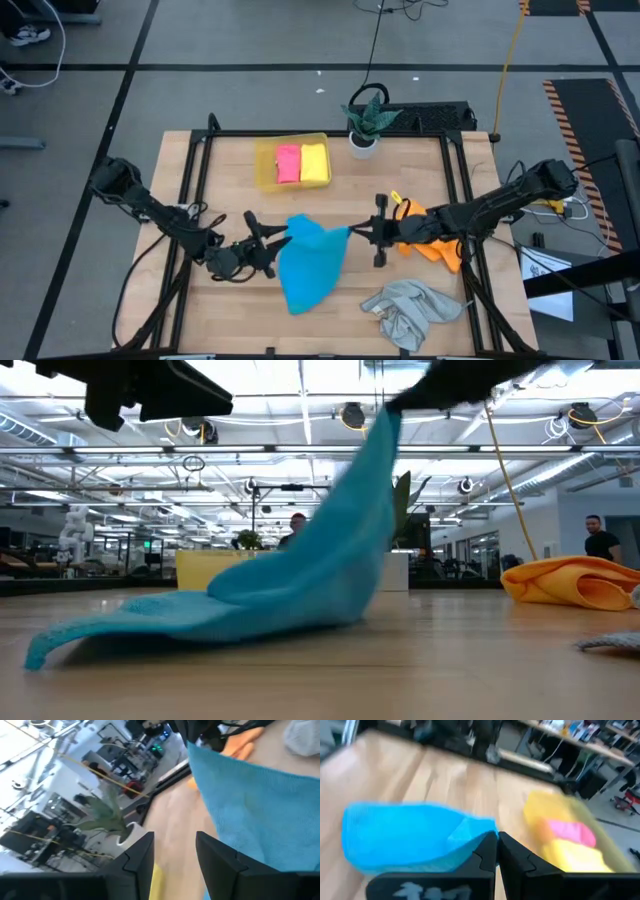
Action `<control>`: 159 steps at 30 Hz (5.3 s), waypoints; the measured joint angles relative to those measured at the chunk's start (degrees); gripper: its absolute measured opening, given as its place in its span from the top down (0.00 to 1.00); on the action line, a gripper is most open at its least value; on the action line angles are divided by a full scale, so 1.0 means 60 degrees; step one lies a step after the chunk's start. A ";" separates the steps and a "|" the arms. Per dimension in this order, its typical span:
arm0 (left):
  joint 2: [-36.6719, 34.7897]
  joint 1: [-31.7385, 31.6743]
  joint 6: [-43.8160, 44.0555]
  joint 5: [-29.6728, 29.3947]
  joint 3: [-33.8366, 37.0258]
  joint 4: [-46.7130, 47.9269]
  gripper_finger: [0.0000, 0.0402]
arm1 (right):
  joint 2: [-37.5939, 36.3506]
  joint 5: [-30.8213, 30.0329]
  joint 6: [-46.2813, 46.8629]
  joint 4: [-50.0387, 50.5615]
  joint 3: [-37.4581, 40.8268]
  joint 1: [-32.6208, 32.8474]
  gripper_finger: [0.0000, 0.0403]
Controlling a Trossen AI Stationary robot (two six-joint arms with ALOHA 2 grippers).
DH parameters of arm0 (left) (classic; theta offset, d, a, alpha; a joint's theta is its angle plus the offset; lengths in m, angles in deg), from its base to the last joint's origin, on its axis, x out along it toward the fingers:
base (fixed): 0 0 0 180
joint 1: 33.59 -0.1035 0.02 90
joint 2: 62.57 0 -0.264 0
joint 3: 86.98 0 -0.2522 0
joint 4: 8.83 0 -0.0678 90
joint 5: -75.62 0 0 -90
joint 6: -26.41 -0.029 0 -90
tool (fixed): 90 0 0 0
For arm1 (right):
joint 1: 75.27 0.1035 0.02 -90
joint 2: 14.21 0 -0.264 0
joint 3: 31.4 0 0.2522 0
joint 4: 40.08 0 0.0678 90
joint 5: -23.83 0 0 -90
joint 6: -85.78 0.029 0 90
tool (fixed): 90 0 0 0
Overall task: Fold microfiber towels
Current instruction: Fold the blue microfiber cloth
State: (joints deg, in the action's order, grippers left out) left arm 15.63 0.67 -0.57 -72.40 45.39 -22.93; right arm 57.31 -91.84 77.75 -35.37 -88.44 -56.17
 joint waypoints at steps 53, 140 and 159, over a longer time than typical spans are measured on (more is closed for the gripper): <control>0.1330 -0.1630 0.4579 0.6902 -0.0054 0.1723 0.64 | 0.1932 0.1722 0.5534 0.4117 -0.0290 0.0295 0.79; 0.5346 -0.5152 0.4282 0.9638 -0.1750 -0.0912 0.75 | 0.3504 0.3306 0.2956 -0.2767 0.1062 0.0388 0.91; 0.3183 -0.4349 0.4732 0.0867 -0.2703 0.3598 0.96 | 0.2535 -0.1166 0.4069 -0.1123 0.1047 0.1434 0.91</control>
State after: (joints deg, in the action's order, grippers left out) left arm 34.72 -25.42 27.82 -67.19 29.17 -1.35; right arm 72.52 -98.84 102.17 -42.11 -82.16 -47.57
